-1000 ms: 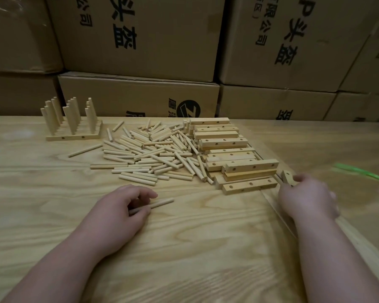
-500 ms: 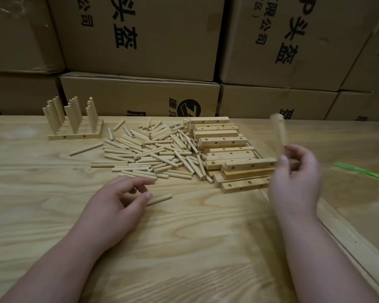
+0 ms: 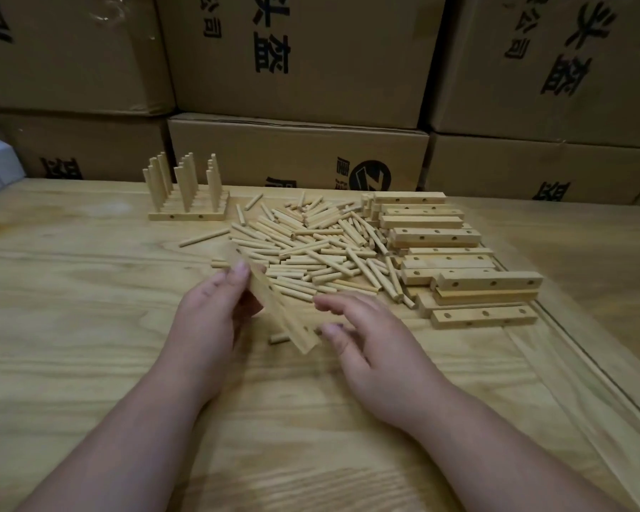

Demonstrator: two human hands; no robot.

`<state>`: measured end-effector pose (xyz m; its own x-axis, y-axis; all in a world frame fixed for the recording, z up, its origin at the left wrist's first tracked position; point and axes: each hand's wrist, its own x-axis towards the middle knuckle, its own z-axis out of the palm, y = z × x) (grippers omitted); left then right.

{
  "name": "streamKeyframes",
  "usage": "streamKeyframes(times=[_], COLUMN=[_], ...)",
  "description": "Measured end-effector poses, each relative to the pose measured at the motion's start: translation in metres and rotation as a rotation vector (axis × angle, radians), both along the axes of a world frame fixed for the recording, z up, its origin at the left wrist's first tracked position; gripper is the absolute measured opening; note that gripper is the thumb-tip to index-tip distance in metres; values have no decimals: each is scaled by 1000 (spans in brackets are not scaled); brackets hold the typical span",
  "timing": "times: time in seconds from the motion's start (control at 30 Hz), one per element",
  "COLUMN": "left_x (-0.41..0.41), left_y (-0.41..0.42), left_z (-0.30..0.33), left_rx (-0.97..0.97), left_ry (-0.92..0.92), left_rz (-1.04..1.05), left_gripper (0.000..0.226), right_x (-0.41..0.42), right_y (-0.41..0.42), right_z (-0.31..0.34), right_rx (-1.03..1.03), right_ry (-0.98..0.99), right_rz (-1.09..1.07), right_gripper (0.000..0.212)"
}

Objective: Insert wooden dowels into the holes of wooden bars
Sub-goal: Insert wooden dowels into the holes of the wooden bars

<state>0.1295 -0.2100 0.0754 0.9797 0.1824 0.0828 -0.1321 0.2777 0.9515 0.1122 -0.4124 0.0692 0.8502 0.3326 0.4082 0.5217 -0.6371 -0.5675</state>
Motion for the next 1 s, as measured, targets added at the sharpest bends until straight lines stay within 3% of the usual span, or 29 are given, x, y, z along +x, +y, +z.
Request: streamKeyframes(times=[0.1, 0.23, 0.4, 0.57, 0.63, 0.73, 1.0], left_x=[3, 6, 4, 1, 0, -5, -7], left_y=[1, 0, -1, -2, -3, -13, -26], left_z=[2, 2, 1, 4, 6, 7, 5], left_rx=[-42, -25, 173, 223, 116, -189, -249], left_ry=[28, 10, 4, 51, 69, 97, 184], left_rz=[34, 3, -11, -74, -152, -378, -556], left_gripper=[30, 26, 21, 39, 39, 40, 44], right_x=[5, 5, 7, 3, -2, -9, -5], right_y=[-1, 2, -1, -1, 0, 2, 1], right_z=[-7, -9, -8, 1, 6, 10, 8], right_rx=[-250, -286, -347, -96, -22, -123, -16], right_ry=[52, -21, 51, 33, -9, -45, 13], right_rz=[13, -53, -224, -158, -49, 101, 111], right_gripper=[42, 31, 24, 12, 12, 11, 16])
